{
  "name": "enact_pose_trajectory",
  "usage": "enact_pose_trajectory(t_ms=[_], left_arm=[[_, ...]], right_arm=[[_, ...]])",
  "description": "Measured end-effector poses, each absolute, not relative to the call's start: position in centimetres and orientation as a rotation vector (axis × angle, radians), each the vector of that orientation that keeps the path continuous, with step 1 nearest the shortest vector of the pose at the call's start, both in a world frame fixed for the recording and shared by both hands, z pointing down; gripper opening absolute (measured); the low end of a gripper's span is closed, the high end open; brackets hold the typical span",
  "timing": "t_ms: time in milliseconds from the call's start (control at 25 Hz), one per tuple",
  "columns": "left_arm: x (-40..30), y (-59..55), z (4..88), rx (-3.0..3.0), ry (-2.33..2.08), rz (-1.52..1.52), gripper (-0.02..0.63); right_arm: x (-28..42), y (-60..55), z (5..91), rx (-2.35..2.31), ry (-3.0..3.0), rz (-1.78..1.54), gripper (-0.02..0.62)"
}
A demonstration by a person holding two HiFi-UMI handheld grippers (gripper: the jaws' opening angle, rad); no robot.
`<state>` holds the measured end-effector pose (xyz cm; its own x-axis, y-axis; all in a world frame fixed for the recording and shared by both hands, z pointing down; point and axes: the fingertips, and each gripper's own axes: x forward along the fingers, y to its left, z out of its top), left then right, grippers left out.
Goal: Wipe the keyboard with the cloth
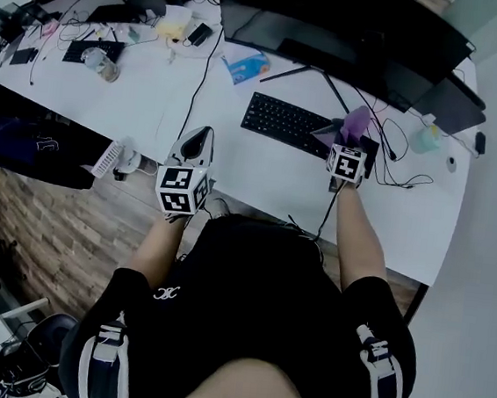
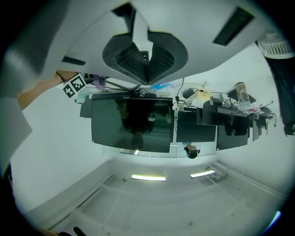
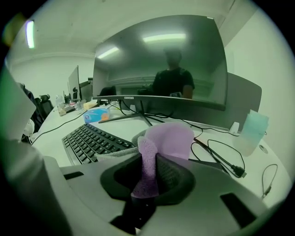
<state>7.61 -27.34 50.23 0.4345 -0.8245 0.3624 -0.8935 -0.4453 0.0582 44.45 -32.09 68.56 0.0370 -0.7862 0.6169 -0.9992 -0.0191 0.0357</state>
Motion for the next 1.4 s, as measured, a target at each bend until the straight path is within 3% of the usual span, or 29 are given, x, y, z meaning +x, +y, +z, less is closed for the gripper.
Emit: enact_pose_trajectory(t_ms=[1400], left_arm=[[-14.3, -31.6, 50.9, 2.311, -1.656, 0.358, 0.014]], right_arm=[[15.5, -41.5, 68.9, 1.537, -2.015, 0.577, 0.097]])
